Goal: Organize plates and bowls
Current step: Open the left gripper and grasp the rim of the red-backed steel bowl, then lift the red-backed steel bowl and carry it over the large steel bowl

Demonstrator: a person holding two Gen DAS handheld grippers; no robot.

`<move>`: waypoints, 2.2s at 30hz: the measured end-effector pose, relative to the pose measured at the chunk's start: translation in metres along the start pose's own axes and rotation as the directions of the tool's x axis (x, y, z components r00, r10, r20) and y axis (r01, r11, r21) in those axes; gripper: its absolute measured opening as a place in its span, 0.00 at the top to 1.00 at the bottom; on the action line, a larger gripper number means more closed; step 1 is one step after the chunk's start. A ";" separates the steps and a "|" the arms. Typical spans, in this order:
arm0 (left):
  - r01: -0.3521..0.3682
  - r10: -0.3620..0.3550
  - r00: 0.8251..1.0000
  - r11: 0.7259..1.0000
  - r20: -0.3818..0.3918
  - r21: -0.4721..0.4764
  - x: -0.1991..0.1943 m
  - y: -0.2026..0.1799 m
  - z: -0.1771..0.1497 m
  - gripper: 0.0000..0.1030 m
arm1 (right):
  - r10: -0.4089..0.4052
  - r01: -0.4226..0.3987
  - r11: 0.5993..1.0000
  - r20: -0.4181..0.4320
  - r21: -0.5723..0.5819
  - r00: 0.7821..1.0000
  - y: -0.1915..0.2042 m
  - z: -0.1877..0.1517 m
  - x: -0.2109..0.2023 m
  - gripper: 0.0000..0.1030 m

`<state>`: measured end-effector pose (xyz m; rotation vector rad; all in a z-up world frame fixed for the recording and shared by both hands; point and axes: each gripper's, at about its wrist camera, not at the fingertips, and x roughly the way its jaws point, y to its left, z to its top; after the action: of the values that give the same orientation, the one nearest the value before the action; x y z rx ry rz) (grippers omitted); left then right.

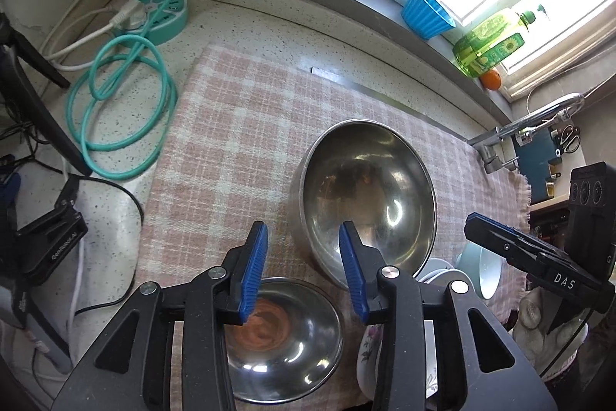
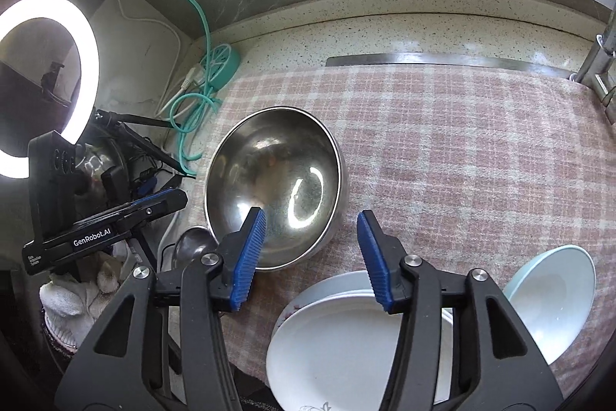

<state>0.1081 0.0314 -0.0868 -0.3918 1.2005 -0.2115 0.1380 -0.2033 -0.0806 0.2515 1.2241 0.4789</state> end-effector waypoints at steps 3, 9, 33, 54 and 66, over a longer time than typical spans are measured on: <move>0.007 -0.006 1.000 1.000 0.023 -0.025 -0.011 0.011 -0.009 0.62 | 0.027 -0.027 1.000 0.011 -0.003 1.000 0.004 -0.010 -0.010 0.50; 0.006 -0.002 0.998 0.997 0.056 -0.080 -0.029 0.035 -0.036 0.62 | 0.084 -0.084 0.996 -0.009 -0.017 0.996 0.020 -0.032 -0.018 0.50; 0.046 -0.042 0.999 0.987 0.029 -0.155 -0.018 0.057 -0.087 0.63 | 0.105 -0.123 0.989 -0.195 -0.085 0.975 0.070 -0.073 0.061 0.50; -0.011 0.013 1.000 0.988 0.013 -0.154 -0.009 0.065 -0.087 0.78 | 0.017 -0.054 0.986 -0.222 -0.159 0.975 0.077 -0.071 0.082 0.77; -0.055 0.055 0.998 0.992 0.000 -0.114 0.000 0.057 -0.092 0.89 | 0.001 -0.042 0.986 -0.241 -0.163 0.971 0.080 -0.074 0.093 0.88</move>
<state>0.0198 0.0663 -0.1381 -0.4580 1.2224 -0.0952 0.0746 -0.0943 -0.1483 0.0646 1.4090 0.6415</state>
